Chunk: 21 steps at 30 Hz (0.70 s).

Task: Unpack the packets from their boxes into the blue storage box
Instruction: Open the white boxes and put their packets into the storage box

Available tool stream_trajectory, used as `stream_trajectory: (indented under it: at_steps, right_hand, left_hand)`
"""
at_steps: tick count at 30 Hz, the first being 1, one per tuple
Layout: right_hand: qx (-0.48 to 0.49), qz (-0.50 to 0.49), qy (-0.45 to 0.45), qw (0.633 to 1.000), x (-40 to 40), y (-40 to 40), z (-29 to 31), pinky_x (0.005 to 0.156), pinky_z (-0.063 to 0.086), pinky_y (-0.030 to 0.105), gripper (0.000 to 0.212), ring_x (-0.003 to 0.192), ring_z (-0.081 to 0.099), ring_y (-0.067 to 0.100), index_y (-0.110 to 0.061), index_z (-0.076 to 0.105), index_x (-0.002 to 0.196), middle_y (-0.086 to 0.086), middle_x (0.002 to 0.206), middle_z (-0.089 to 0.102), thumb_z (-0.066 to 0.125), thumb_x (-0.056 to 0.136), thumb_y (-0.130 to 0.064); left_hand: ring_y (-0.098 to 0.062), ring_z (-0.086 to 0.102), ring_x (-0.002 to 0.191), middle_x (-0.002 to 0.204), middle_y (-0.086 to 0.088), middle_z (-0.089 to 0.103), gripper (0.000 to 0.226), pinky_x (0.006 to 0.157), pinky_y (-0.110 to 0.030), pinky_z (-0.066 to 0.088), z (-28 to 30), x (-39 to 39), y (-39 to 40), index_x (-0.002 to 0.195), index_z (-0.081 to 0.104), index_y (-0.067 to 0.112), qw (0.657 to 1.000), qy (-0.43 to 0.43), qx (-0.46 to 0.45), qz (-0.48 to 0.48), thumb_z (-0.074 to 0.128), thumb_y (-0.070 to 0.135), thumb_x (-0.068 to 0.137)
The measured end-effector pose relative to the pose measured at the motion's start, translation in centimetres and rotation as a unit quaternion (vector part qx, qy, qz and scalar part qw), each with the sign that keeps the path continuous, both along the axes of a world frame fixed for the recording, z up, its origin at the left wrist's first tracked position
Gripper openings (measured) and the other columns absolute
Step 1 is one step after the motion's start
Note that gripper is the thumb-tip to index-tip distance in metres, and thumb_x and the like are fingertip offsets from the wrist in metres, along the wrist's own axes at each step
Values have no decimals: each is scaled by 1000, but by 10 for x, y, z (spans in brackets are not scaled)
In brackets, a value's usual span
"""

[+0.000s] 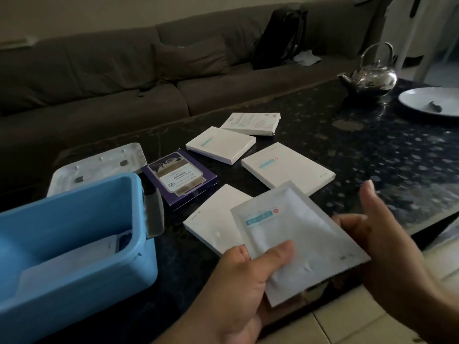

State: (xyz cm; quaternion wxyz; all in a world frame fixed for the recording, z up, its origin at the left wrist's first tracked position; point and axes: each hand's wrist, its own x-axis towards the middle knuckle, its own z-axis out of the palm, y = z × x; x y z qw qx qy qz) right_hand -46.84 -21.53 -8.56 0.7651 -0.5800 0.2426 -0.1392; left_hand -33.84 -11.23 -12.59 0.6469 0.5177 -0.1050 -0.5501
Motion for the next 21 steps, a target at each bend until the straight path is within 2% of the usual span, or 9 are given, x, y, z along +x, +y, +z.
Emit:
stream_trajectory:
  at_steps: [2,5,7,8,10,12,15,18,21]
  right_hand:
    - [-35,-9,95,995,13,-8,-17,45,47,29,82,54,66,29,-2,73,80,21,73,71,61,61,-81]
    - [-58,20,110,992,8,-14,-23,38,43,25,36,48,61,29,-5,76,69,24,67,69,73,56,-38]
    - [-19,42,126,991,4,-19,-13,37,44,26,41,45,59,34,5,70,70,32,69,65,84,44,-23]
    - [-11,45,122,991,0,-24,-11,37,47,28,57,45,59,36,8,67,73,35,69,64,90,30,-20]
    - [9,23,104,994,-4,-31,0,38,52,34,69,46,62,38,3,68,61,32,67,64,95,5,-26]
    - [18,-11,81,997,-4,-39,3,43,57,36,72,55,69,34,-7,74,59,24,73,70,94,-3,-37]
    - [0,-65,71,995,7,-29,5,45,57,35,74,65,73,30,-24,79,77,12,81,76,93,10,-51]
    - [-22,-51,40,998,15,-18,4,38,53,29,34,53,71,25,-11,72,88,14,72,75,76,57,-24]
    - [-34,-40,47,998,16,-19,12,39,53,29,29,54,71,28,-4,72,86,19,75,74,76,60,-17]
  left_hand:
    - [-27,74,94,102,-13,77,39,84,-39,59,-2,0,0,104,75,13,1000,-9,-14,22,72,19,65]
    - [-30,72,100,103,-13,76,44,96,-44,54,-3,0,1,107,74,9,999,14,-16,42,73,18,64]
    - [-28,74,92,100,-13,77,37,88,-41,58,1,2,2,98,79,12,998,30,-22,42,75,20,63]
    - [-25,75,85,97,-12,77,28,81,-38,59,4,5,4,90,81,14,998,28,-28,47,76,21,64]
    - [-21,75,74,91,-12,77,11,69,-33,60,8,16,6,74,81,14,997,17,-39,69,74,21,69]
    - [-21,75,75,92,-15,77,9,62,-30,61,9,24,6,73,79,10,994,3,-54,97,72,16,76]
    - [-23,76,79,93,-14,77,9,58,-29,60,9,25,5,88,76,8,989,-13,-59,135,69,11,83]
    - [-24,76,83,94,-14,77,8,61,-29,59,12,24,8,89,75,9,990,-22,-63,125,68,11,85]
    - [-25,72,93,100,-14,75,25,71,-33,59,18,34,12,100,73,11,991,-84,-71,81,69,26,80]
